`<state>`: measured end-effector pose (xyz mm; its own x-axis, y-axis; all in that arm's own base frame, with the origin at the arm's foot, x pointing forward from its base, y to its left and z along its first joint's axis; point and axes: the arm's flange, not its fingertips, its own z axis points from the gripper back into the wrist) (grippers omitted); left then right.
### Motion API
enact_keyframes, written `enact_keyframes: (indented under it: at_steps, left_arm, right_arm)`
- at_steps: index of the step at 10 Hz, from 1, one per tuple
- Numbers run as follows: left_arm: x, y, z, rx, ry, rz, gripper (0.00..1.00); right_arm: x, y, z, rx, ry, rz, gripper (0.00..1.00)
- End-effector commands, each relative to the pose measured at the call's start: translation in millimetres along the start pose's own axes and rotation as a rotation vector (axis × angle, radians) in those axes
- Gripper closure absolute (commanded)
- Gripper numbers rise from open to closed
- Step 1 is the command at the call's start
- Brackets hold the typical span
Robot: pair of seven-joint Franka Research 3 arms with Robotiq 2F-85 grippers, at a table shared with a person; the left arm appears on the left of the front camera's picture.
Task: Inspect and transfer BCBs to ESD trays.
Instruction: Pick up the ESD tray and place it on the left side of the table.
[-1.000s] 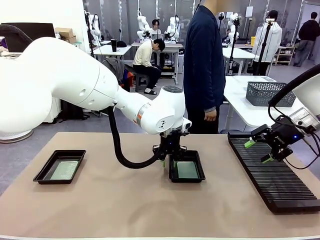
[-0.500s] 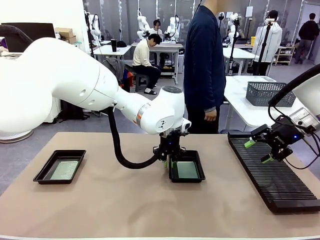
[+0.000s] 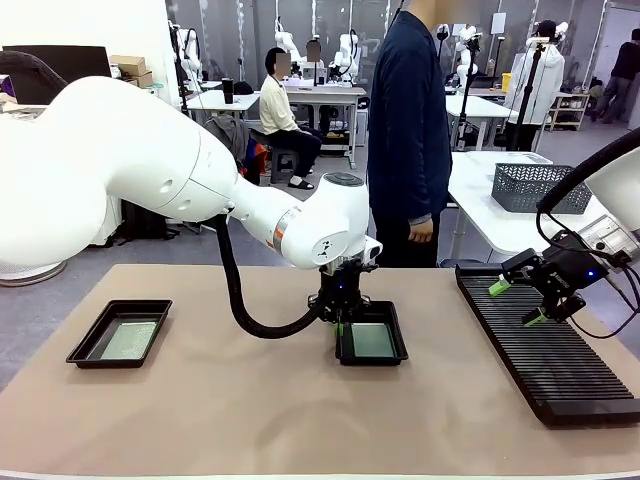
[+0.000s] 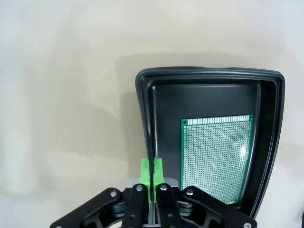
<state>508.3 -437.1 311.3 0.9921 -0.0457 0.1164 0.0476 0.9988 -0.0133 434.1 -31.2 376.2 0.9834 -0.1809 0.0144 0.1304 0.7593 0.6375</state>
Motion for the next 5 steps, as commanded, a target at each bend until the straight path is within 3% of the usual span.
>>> enact_keyframes:
  at_steps: [1,5]
  left_arm:
    - [3.0,3.2,-2.2,-0.053,0.026,0.022,1.00]
    - [0.8,-0.1,0.1,-0.012,0.008,0.010,1.00]
  right_arm:
    - [-0.4,2.0,0.8,-0.012,-0.007,-0.018,0.00]
    - [-0.4,2.0,0.8,-0.012,-0.007,-0.018,0.00]
